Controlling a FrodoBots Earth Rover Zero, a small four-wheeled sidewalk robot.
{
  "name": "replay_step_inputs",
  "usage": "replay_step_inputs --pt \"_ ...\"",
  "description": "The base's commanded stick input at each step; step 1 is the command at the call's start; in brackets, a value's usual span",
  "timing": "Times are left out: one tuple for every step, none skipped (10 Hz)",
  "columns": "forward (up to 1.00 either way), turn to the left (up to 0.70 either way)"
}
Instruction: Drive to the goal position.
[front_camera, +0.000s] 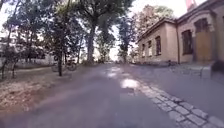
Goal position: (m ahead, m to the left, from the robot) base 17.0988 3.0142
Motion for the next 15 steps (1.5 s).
replay_step_inputs --pt "0.45 0.0" --pt "0.45 0.0" --pt "0.45 0.0" --pt "0.45 0.0" --pt "0.45 0.0" --pt "0.45 0.0" --pt "0.45 0.0" --pt "0.45 0.0" --pt "0.45 0.0" --pt "0.45 0.0" --pt "0.45 0.0" --pt "0.45 0.0" --pt "0.45 0.0" --pt "0.45 0.0" --pt "0.45 0.0"
